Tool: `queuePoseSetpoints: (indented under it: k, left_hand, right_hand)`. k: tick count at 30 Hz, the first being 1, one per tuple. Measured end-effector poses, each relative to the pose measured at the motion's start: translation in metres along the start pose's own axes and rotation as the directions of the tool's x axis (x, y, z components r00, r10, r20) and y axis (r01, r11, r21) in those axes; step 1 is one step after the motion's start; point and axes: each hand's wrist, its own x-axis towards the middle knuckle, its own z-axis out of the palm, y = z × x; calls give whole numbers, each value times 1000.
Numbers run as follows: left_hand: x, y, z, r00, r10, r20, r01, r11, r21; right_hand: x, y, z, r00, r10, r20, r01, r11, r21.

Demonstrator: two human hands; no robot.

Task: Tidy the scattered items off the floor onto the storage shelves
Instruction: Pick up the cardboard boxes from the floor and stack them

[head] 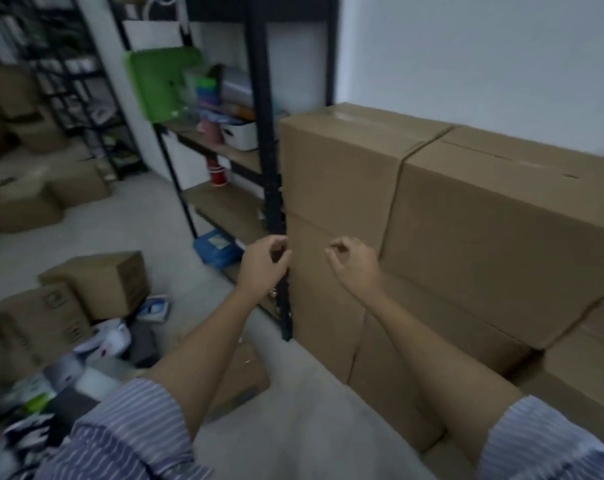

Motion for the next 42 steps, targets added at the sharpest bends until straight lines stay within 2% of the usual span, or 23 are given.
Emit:
queuePoseSetpoints:
  k: [4,6,9,12,19,26,35,42]
  left_hand:
    - [-42,-61,-51,985,-146,-95,151,987,48]
    - [-64,-90,-82,967,-239,-89,244,969,50]
    - [-91,-134,-136,926,-356,-124,363,931,45]
    - [-116,-171,-194,892,-415,-180,431,901,55]
    - [-181,-257,-324,799,-541,-264,571,819,51]
    - [-238,-332,-427,628,-656,-419,710,703,-36]
    - [-276,-396,-473,446,-768,-459,769,592,-243]
    - [-258,-456,-496,281,-826,-489,779,494,-386]
  right_hand:
    - [-10,-34,63,974,32,226,-45,997,54]
    - [-14,-51,92,949,28,315,-51,997,66]
    - [-17,-84,139,883,2,469,-35,997,63]
    - [-21,-131,191,809,-18,587,-34,996,77]
    - [-53,-257,336,775,-16,632,-136,972,191]
    - [-92,-353,447,708,-59,704,-175,951,256]
    - [-107,-419,552,613,-59,788,-228,942,248]
    - [-83,-455,638,538,-91,838,-224,943,246]
